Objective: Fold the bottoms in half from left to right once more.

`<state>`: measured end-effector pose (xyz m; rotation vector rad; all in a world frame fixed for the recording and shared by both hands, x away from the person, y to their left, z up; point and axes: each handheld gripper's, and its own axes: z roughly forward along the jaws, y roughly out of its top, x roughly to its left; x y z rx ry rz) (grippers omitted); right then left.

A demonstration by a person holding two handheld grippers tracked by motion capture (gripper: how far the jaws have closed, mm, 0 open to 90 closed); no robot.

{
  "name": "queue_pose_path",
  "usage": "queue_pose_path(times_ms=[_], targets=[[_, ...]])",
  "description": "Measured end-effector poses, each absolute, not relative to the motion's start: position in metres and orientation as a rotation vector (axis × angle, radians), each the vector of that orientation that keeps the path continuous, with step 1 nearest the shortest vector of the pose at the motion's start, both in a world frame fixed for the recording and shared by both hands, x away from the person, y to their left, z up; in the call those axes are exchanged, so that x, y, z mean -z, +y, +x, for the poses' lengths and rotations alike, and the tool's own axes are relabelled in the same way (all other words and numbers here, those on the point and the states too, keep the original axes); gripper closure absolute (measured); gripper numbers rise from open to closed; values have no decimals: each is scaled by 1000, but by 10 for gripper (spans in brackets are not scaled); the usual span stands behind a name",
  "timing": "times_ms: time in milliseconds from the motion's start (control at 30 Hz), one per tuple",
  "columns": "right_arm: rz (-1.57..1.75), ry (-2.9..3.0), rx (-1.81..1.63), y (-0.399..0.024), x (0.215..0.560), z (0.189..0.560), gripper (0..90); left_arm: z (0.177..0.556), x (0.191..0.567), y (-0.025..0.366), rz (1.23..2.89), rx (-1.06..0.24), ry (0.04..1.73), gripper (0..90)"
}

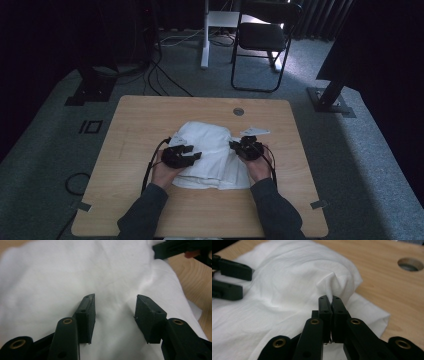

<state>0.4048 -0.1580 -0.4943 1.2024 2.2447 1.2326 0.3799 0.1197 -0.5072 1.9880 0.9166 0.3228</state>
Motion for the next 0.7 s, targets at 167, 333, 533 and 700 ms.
queue_pose_path(times_ms=[167,333,533,700], targets=[[1233,2254,-1183,-163,504,408,873,373,516,105,1985,-303,900,519],[1252,2261,-1149,-167,510,409,850,367,525,91,2010,-364,894,521],[1245,2263,-1117,-167,513,409,778,365,532,86,1999,-384,922,522],[1245,2217,-1141,-170,507,407,539,362,533,83,1984,-403,947,521]])
